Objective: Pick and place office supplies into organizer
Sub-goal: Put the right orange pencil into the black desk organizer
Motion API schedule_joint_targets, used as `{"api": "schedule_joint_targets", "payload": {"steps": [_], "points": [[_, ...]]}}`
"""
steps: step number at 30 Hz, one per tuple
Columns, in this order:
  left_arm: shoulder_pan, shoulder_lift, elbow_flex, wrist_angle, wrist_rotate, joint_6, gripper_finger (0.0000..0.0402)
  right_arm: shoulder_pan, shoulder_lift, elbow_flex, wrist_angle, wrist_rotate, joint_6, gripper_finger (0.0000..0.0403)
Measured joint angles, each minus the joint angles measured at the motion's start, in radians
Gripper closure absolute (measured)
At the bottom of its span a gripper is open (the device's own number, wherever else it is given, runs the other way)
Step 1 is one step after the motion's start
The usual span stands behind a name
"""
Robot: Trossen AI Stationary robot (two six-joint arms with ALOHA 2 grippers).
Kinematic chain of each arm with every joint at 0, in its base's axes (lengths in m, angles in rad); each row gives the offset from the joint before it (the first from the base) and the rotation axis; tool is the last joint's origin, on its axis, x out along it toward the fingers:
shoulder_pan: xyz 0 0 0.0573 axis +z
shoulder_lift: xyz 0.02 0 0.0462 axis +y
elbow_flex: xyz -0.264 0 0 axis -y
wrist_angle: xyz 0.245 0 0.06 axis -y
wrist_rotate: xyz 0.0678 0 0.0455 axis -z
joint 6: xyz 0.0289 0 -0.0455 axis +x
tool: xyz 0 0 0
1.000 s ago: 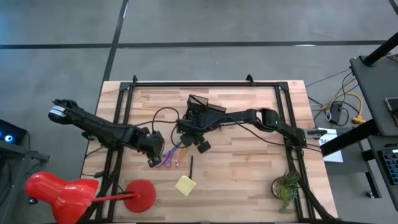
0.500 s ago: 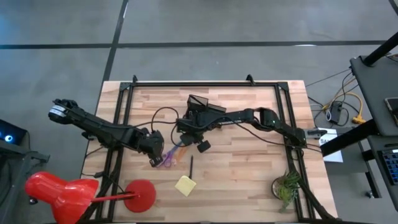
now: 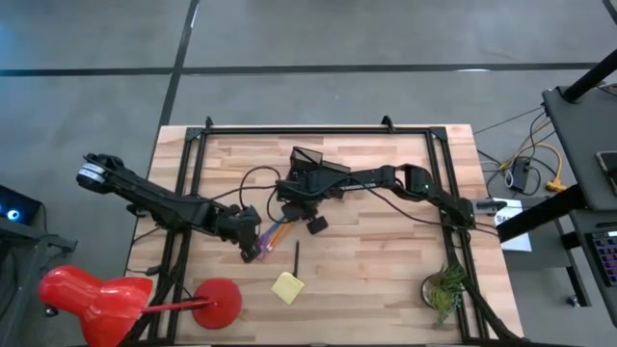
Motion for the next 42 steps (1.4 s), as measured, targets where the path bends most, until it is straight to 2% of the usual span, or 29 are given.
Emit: {"api": "schedule_joint_targets", "payload": {"steps": [7,14,20,30,42], "points": [[0.000,-0.008,-0.098,0.199,0.036,-0.089,0.0346,0.010,-0.003,-0.010,-0.031,-0.094,0.120,0.0376],[0.000,-0.009,-0.103,0.222,0.035,-0.086,0.0346,0.042,0.005,0.040,-0.117,-0.218,0.204,0.0376],[0.000,-0.009,-0.109,0.220,0.026,-0.086,0.0346,0.065,-0.016,0.048,-0.149,-0.215,0.253,0.0376],[0.000,-0.009,-0.108,0.220,-0.002,-0.083,0.0346,0.065,-0.067,0.043,-0.169,-0.211,0.235,0.0376],[0.000,-0.009,-0.107,0.242,-0.010,-0.086,0.0346,0.066,-0.067,-0.046,-0.063,-0.166,0.238,0.0376]]}}
